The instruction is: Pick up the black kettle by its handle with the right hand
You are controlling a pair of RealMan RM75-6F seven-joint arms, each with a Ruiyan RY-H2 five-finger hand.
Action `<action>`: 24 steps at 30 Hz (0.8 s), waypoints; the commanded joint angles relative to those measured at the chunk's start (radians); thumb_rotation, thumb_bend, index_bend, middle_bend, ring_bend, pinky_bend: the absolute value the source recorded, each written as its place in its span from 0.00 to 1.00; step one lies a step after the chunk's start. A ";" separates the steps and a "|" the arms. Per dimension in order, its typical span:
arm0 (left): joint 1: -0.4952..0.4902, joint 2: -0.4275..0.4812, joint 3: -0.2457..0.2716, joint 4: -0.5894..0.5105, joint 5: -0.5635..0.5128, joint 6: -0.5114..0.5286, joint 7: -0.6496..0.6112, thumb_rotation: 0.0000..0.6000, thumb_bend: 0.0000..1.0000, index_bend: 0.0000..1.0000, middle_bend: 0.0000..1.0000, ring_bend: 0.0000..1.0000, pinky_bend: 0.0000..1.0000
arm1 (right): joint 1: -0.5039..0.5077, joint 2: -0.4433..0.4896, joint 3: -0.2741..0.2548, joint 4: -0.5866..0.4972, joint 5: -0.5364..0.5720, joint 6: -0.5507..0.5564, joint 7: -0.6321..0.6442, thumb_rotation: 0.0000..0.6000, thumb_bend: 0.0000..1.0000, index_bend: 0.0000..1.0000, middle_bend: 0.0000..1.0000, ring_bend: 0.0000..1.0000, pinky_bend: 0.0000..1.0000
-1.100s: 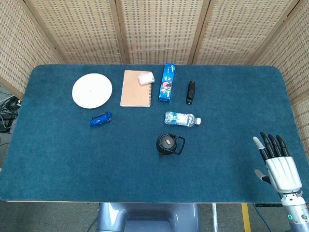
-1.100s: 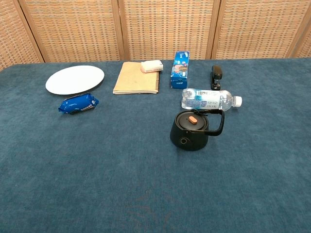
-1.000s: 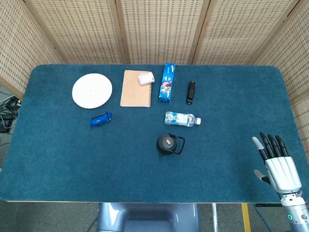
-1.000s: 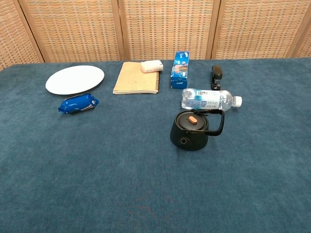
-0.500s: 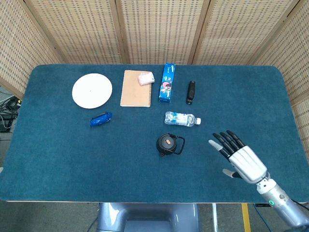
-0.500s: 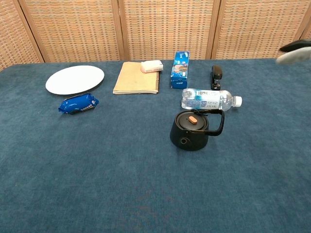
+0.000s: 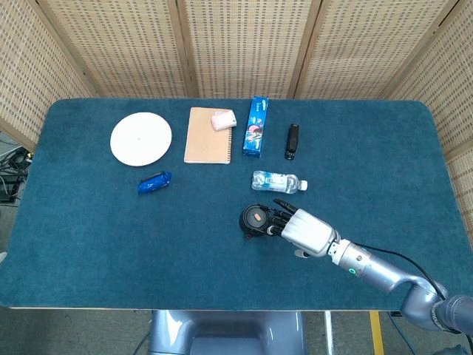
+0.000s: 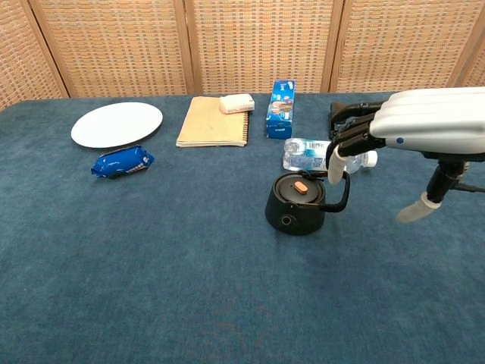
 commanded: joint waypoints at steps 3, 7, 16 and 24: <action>-0.001 -0.002 0.000 0.001 -0.001 -0.002 0.003 1.00 0.00 0.00 0.00 0.00 0.00 | 0.028 -0.043 -0.004 0.045 0.032 -0.025 -0.018 1.00 0.00 0.36 0.35 0.26 0.00; -0.003 -0.003 0.000 -0.002 0.000 -0.002 0.008 1.00 0.00 0.00 0.00 0.00 0.00 | 0.039 -0.057 -0.003 0.053 0.063 -0.038 -0.021 1.00 0.00 0.36 0.37 0.28 0.00; -0.005 -0.004 0.000 -0.002 -0.003 -0.005 0.008 1.00 0.00 0.00 0.00 0.00 0.00 | 0.060 -0.098 -0.011 0.063 0.123 -0.081 -0.049 1.00 0.00 0.37 0.38 0.30 0.00; -0.004 -0.005 -0.001 0.002 -0.001 -0.001 0.002 1.00 0.00 0.00 0.00 0.00 0.00 | 0.075 -0.136 -0.029 0.098 0.142 -0.107 -0.093 1.00 0.00 0.37 0.38 0.30 0.00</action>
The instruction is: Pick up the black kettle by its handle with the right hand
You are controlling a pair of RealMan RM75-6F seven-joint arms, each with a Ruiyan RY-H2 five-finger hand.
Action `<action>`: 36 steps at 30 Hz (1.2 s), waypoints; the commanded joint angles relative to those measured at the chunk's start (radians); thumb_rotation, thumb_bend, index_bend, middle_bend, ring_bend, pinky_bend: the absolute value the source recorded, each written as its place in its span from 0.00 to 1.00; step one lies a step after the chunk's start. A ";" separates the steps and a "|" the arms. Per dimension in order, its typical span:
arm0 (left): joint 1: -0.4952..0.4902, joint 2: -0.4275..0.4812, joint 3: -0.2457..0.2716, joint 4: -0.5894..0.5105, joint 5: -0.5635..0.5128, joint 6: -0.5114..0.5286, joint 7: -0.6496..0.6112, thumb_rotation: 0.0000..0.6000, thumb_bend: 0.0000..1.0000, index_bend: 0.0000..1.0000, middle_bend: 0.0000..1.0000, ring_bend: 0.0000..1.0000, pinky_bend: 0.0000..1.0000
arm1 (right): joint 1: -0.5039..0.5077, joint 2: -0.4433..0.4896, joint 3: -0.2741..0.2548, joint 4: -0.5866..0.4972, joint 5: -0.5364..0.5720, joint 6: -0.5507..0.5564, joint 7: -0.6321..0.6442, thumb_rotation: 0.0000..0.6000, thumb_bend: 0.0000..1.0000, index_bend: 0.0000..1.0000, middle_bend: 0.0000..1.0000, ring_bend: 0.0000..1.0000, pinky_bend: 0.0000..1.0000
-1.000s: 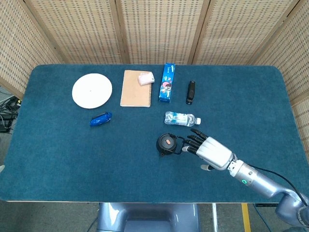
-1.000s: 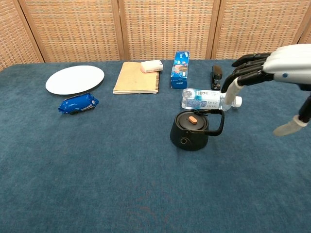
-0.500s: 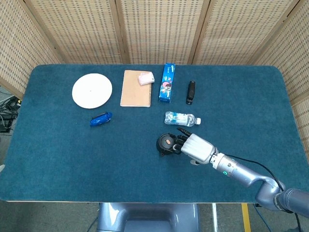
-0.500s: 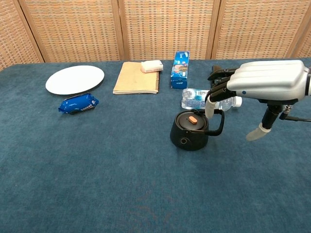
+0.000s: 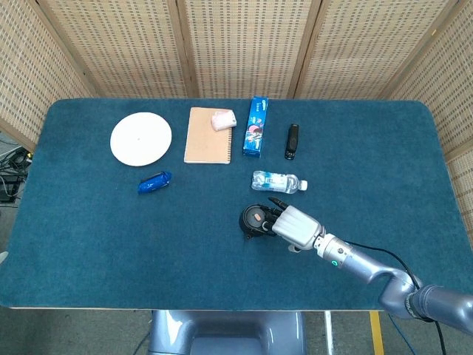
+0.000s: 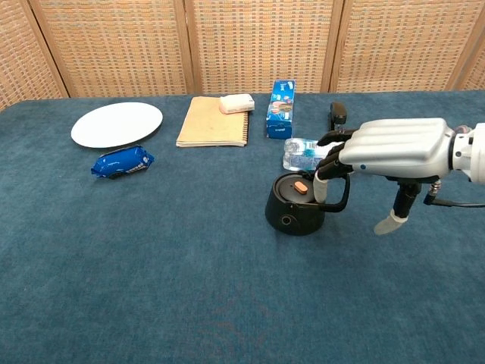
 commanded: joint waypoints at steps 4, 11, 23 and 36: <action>0.001 0.001 -0.001 0.001 -0.002 0.001 -0.004 1.00 0.00 0.00 0.00 0.00 0.00 | 0.010 -0.007 -0.005 0.007 0.014 -0.004 -0.016 1.00 0.00 0.38 0.40 0.31 0.00; 0.003 0.001 0.000 0.003 0.002 0.003 -0.011 1.00 0.00 0.00 0.00 0.00 0.00 | 0.016 -0.007 -0.028 0.022 0.014 -0.006 -0.032 1.00 0.00 0.42 0.43 0.34 0.00; 0.007 0.003 0.000 0.005 0.011 0.011 -0.023 1.00 0.00 0.00 0.00 0.00 0.00 | 0.036 -0.012 -0.053 0.014 0.014 -0.040 -0.103 1.00 0.00 0.44 0.46 0.36 0.00; 0.010 0.008 0.001 0.010 0.014 0.011 -0.040 1.00 0.00 0.00 0.00 0.00 0.00 | 0.055 -0.001 -0.044 -0.010 0.069 -0.099 -0.187 1.00 0.00 0.48 0.49 0.40 0.00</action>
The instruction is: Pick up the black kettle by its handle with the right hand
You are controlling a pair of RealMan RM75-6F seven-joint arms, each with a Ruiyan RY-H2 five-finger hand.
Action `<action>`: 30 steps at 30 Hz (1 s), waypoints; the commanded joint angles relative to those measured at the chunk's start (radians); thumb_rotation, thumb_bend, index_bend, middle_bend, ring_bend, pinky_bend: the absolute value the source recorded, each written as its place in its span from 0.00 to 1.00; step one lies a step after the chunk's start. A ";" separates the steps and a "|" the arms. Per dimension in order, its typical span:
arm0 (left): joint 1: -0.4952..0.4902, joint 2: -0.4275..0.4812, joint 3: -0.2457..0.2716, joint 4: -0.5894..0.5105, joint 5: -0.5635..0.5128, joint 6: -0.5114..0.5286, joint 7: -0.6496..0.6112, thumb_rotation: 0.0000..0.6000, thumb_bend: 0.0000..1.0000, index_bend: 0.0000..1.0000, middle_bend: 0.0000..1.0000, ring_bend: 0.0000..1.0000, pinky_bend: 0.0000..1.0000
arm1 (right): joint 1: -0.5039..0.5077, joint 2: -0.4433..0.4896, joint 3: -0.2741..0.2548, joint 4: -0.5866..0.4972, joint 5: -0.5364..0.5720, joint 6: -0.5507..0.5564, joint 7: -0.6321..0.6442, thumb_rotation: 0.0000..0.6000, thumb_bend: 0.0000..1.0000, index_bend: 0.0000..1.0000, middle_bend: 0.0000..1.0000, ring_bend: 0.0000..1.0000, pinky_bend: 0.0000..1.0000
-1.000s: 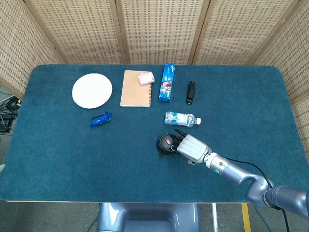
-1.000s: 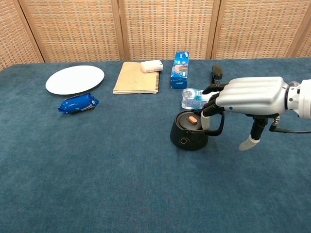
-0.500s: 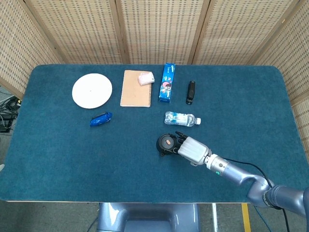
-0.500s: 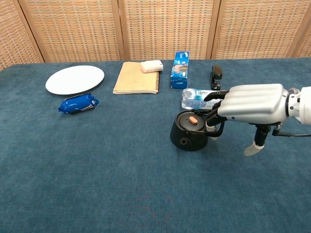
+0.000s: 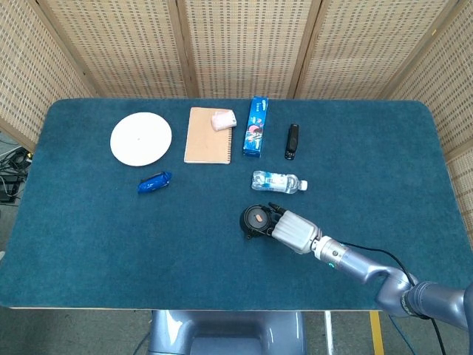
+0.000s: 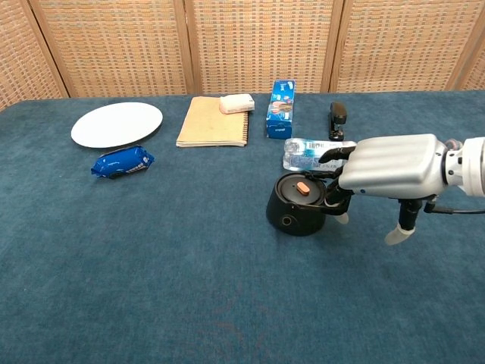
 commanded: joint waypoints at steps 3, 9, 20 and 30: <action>0.002 0.001 -0.001 0.001 -0.001 0.004 -0.004 1.00 0.00 0.00 0.00 0.00 0.00 | 0.013 0.000 0.003 -0.003 0.031 -0.044 -0.023 1.00 0.00 0.49 0.51 0.40 0.00; 0.002 0.001 -0.002 0.003 -0.001 0.002 -0.008 1.00 0.00 0.00 0.00 0.00 0.00 | 0.025 -0.006 0.007 -0.008 0.050 -0.069 -0.051 1.00 0.00 0.56 0.57 0.42 0.00; 0.005 0.006 -0.003 0.010 -0.001 0.000 -0.029 1.00 0.00 0.00 0.00 0.00 0.00 | 0.038 -0.029 0.029 -0.011 0.080 -0.065 -0.052 1.00 0.00 0.88 0.82 0.54 0.00; 0.008 0.011 -0.003 0.015 0.002 -0.001 -0.051 1.00 0.00 0.00 0.00 0.00 0.00 | 0.061 -0.023 0.062 -0.075 0.123 -0.078 -0.024 1.00 0.00 1.00 0.95 0.72 0.00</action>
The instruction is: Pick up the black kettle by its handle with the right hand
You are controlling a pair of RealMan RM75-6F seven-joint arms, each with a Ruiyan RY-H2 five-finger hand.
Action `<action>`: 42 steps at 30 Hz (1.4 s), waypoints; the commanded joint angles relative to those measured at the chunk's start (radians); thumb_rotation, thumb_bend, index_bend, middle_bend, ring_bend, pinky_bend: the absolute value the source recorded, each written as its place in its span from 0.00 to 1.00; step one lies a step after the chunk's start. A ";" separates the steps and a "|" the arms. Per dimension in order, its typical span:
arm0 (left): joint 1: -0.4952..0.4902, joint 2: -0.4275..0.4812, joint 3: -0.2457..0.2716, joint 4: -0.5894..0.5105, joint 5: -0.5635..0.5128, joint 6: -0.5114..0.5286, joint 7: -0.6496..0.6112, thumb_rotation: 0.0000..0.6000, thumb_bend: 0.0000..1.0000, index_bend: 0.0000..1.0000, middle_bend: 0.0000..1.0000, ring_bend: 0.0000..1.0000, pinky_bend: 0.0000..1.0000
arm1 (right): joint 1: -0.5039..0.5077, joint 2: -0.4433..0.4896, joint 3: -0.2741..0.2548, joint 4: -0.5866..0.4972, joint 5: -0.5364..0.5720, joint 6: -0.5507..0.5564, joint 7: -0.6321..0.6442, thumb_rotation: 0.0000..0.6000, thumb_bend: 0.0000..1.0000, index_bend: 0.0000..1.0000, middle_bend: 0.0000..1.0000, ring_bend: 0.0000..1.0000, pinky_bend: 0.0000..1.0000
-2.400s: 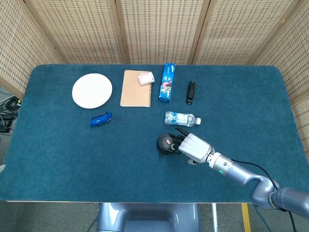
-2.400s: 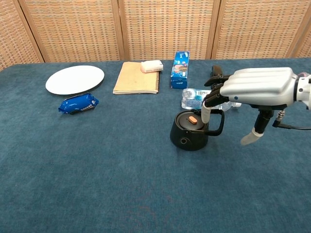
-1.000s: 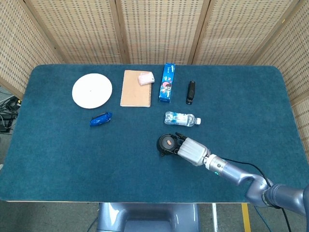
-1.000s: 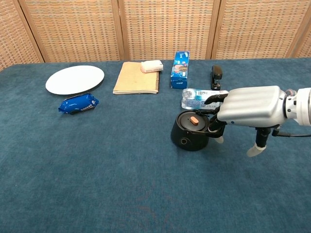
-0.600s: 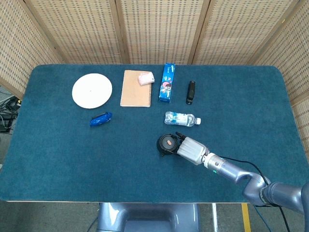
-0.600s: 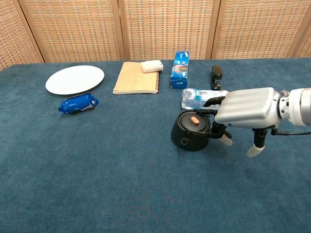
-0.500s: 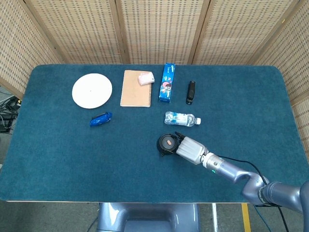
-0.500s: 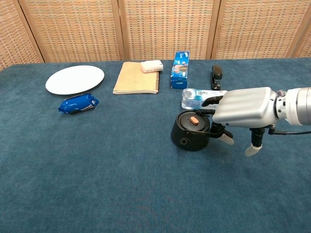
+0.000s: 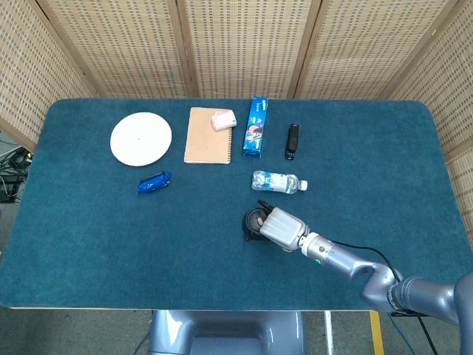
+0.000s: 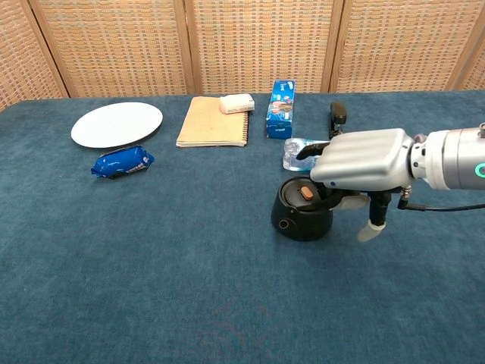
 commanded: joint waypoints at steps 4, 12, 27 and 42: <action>0.004 0.005 0.000 0.005 0.000 -0.001 -0.020 1.00 0.00 0.00 0.00 0.00 0.00 | 0.019 0.014 0.044 -0.067 0.073 -0.032 0.012 1.00 0.00 1.00 1.00 0.82 0.09; 0.006 0.013 0.000 0.020 -0.001 -0.011 -0.052 1.00 0.00 0.00 0.00 0.00 0.00 | 0.032 0.046 0.091 -0.132 0.197 -0.069 -0.006 1.00 0.00 1.00 1.00 0.92 0.28; 0.008 0.015 0.000 0.022 0.005 -0.009 -0.064 1.00 0.00 0.00 0.00 0.00 0.00 | 0.061 0.119 0.119 -0.350 0.698 0.022 -0.309 0.31 0.00 1.00 1.00 0.94 0.22; 0.009 0.015 0.001 0.021 0.012 -0.007 -0.068 1.00 0.00 0.00 0.00 0.00 0.00 | 0.100 0.125 0.106 -0.478 0.896 0.142 -0.393 0.32 0.71 1.00 1.00 0.97 0.15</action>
